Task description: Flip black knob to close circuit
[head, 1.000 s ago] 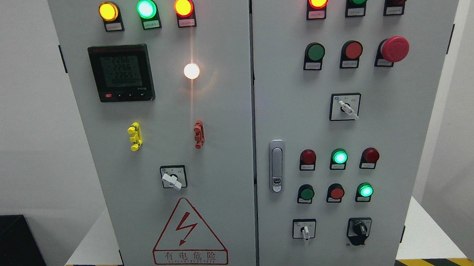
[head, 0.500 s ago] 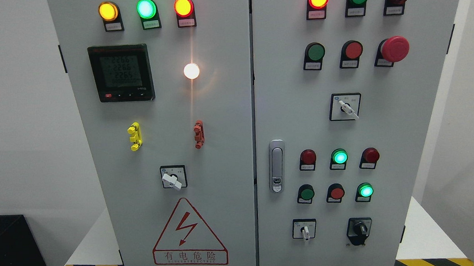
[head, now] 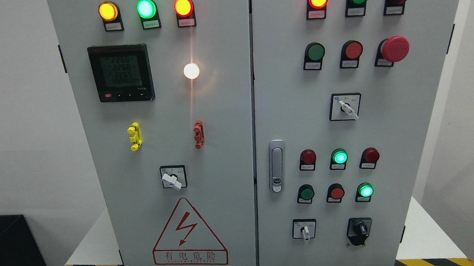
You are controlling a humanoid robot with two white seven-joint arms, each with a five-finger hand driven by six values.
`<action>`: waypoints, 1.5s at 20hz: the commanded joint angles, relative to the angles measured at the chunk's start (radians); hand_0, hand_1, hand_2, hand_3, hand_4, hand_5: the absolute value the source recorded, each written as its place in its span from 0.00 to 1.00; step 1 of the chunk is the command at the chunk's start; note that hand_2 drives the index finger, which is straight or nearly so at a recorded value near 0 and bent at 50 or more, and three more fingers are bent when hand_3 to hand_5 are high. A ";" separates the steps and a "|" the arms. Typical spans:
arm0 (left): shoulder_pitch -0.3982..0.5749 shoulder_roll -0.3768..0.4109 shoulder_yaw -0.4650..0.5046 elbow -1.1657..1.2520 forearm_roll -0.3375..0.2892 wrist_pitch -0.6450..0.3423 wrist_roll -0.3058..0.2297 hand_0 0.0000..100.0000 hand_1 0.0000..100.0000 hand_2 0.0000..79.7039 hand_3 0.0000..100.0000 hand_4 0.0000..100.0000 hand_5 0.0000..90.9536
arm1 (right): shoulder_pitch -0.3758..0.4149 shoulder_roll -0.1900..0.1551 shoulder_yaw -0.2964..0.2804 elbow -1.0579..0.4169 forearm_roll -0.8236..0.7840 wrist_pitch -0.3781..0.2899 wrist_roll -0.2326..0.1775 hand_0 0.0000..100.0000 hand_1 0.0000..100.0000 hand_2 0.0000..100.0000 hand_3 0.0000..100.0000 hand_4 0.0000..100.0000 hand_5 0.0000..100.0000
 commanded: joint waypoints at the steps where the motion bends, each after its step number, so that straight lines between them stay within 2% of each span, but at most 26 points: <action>1: 0.023 0.000 0.000 -0.031 0.001 0.001 0.000 0.12 0.56 0.00 0.00 0.00 0.00 | -0.023 0.013 0.033 -0.045 0.015 0.008 0.003 0.00 0.00 0.87 1.00 0.90 0.95; 21: 0.023 0.000 0.000 -0.031 0.001 0.001 0.000 0.12 0.56 0.00 0.00 0.00 0.00 | -0.151 0.014 0.023 0.029 0.058 0.033 0.028 0.00 0.00 0.86 1.00 0.90 0.95; 30: 0.023 0.000 0.000 -0.031 -0.001 0.001 0.000 0.12 0.56 0.00 0.00 0.00 0.00 | -0.182 0.013 0.018 0.060 0.060 0.054 0.040 0.00 0.01 0.87 1.00 0.90 0.95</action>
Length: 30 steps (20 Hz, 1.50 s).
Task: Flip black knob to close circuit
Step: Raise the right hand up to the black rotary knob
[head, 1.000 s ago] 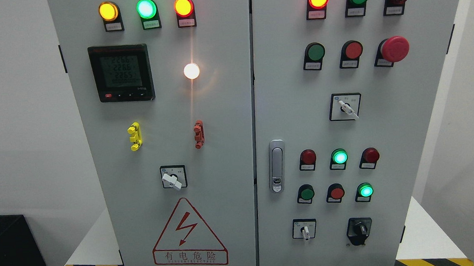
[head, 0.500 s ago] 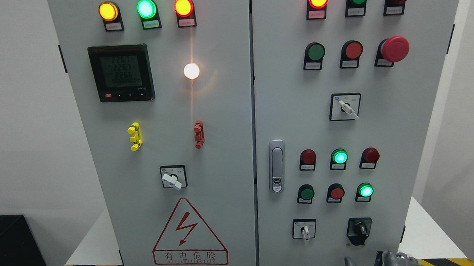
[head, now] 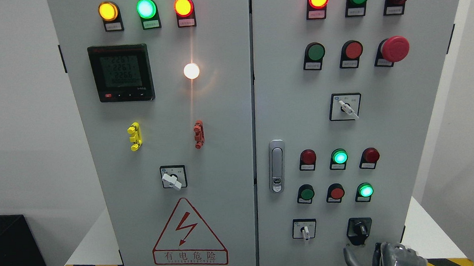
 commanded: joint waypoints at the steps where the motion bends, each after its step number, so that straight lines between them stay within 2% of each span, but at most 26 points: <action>1: 0.023 0.000 0.000 -0.031 -0.001 0.001 0.000 0.12 0.56 0.00 0.00 0.00 0.00 | -0.027 -0.001 -0.005 0.037 0.002 0.003 0.001 0.00 0.01 0.87 1.00 0.90 0.95; 6: 0.023 0.000 0.000 -0.031 -0.001 0.001 0.000 0.12 0.56 0.00 0.00 0.00 0.00 | -0.044 -0.001 -0.020 0.044 0.002 0.006 0.018 0.00 0.01 0.87 1.00 0.90 0.95; 30: 0.023 0.000 0.000 -0.029 0.000 0.001 0.000 0.12 0.56 0.00 0.00 0.00 0.00 | -0.061 -0.007 -0.092 0.063 -0.002 0.003 0.018 0.00 0.01 0.86 1.00 0.89 0.95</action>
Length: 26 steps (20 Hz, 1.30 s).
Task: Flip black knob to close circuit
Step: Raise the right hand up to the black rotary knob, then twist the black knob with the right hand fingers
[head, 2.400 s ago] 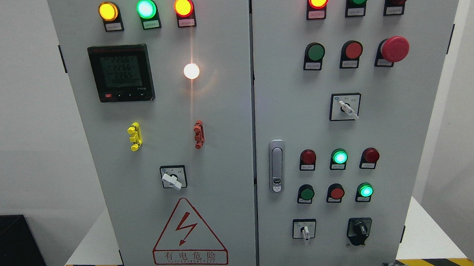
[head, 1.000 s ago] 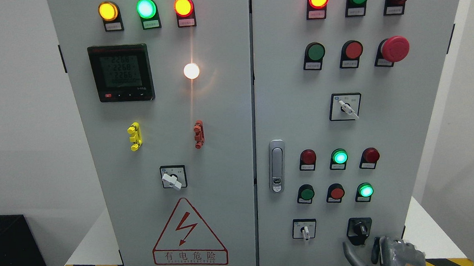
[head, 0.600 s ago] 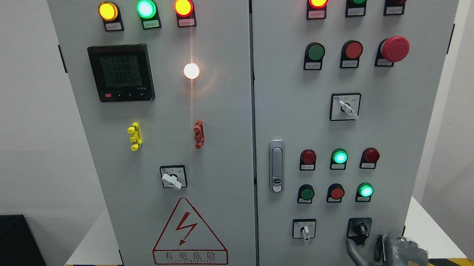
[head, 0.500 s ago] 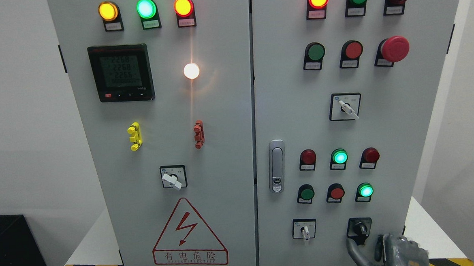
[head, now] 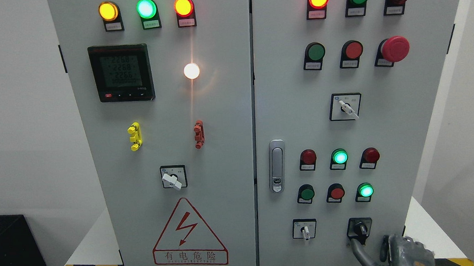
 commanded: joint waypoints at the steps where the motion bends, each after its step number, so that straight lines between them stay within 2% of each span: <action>1: 0.021 0.000 0.000 -0.031 -0.001 0.001 0.000 0.12 0.56 0.00 0.00 0.00 0.00 | -0.005 -0.001 -0.034 0.010 -0.005 -0.002 0.000 0.00 0.01 0.86 1.00 0.89 0.95; 13: 0.023 0.000 0.000 -0.031 0.001 0.001 0.000 0.12 0.56 0.00 0.00 0.00 0.00 | -0.014 -0.003 -0.064 0.009 -0.015 -0.005 0.002 0.00 0.00 0.86 1.00 0.89 0.95; 26: 0.023 0.000 0.000 -0.031 -0.001 0.001 0.000 0.12 0.56 0.00 0.00 0.00 0.00 | -0.021 -0.003 -0.070 0.001 -0.032 -0.006 0.000 0.00 0.00 0.85 1.00 0.89 0.94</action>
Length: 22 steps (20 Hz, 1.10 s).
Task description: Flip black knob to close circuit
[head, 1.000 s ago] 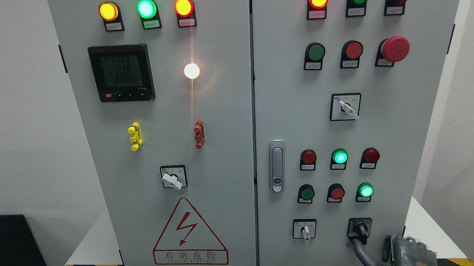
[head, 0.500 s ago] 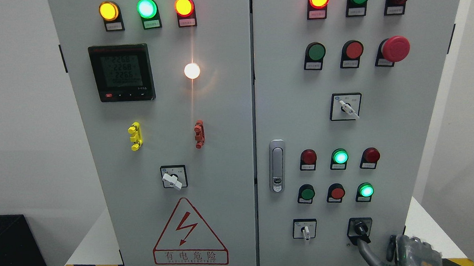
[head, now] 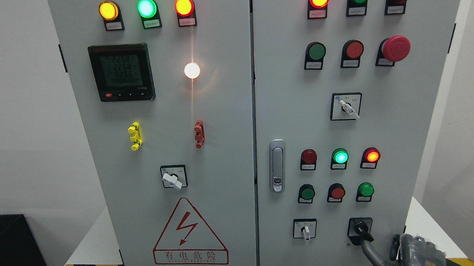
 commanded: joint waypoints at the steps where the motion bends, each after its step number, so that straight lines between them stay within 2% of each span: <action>1: 0.023 0.000 0.000 -0.031 -0.001 0.001 0.001 0.12 0.56 0.00 0.00 0.00 0.00 | -0.002 0.000 -0.014 -0.007 -0.011 0.001 -0.006 0.00 0.00 0.85 1.00 0.89 0.94; 13: 0.023 0.000 0.000 -0.031 -0.001 0.001 0.001 0.12 0.56 0.00 0.00 0.00 0.00 | 0.000 0.000 -0.011 -0.016 -0.031 -0.001 -0.006 0.00 0.00 0.85 1.00 0.89 0.94; 18: 0.023 0.000 0.000 -0.031 0.001 0.001 0.001 0.12 0.56 0.00 0.00 0.00 0.00 | 0.007 -0.002 0.006 -0.017 -0.034 -0.004 -0.007 0.00 0.00 0.85 1.00 0.89 0.94; 22: 0.023 0.000 0.000 -0.031 -0.001 0.001 0.001 0.12 0.56 0.00 0.00 0.00 0.00 | 0.026 -0.002 0.051 -0.026 -0.036 -0.004 -0.009 0.00 0.00 0.85 1.00 0.89 0.94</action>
